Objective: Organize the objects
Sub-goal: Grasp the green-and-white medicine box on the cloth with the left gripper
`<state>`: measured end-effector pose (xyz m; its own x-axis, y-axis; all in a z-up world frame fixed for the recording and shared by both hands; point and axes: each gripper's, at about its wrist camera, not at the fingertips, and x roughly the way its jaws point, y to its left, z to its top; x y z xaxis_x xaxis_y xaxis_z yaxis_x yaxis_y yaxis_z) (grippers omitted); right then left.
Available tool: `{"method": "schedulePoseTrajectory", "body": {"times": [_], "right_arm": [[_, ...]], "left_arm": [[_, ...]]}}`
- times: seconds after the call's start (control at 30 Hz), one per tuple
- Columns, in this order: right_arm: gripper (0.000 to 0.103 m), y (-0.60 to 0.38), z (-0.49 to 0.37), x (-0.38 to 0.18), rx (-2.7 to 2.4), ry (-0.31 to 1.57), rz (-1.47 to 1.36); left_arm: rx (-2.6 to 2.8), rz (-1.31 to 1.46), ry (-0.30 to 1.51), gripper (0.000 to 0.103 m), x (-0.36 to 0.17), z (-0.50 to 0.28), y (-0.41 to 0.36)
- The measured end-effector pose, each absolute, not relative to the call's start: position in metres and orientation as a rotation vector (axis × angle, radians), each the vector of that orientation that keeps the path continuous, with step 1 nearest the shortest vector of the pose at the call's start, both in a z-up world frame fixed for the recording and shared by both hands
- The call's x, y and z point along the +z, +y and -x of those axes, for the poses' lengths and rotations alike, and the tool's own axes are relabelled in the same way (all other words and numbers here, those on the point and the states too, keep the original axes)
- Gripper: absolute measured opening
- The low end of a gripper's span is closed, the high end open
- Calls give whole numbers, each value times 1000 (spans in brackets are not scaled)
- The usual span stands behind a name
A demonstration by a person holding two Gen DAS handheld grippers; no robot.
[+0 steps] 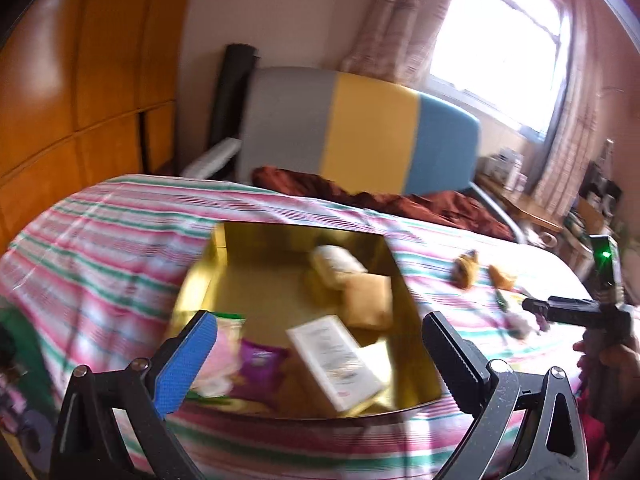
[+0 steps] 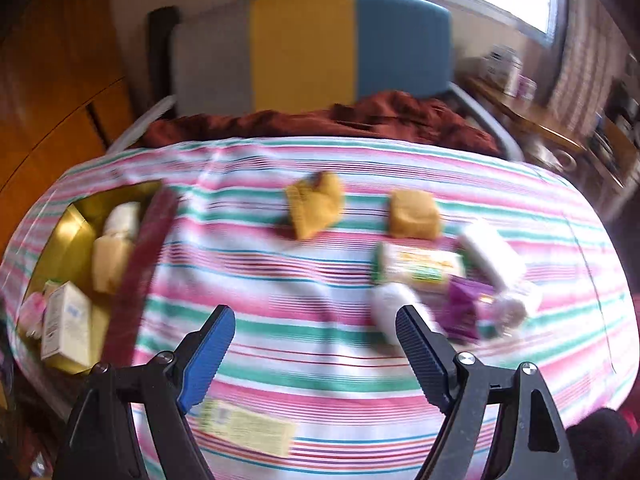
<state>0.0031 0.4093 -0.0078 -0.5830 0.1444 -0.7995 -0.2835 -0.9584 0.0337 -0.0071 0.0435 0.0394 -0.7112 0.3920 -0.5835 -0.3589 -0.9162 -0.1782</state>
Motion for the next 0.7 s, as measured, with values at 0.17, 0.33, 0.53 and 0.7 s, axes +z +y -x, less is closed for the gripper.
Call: {"method": "schedulePoseTrajectory", "body": {"times": [0.17, 0.33, 0.53, 0.7], "right_arm": [[84, 480, -27, -11, 2437, 403, 1181], [84, 523, -50, -28, 2339, 637, 1111], [84, 543, -61, -31, 2303, 813, 1056], [84, 552, -66, -34, 2293, 896, 1035]], "left_arm": [[2361, 890, 56, 103, 38, 5, 103], [2201, 899, 263, 103, 24, -10, 177], [1976, 1070, 354, 103, -18, -22, 259], [1906, 1229, 322, 103, -47, -20, 303]]}}
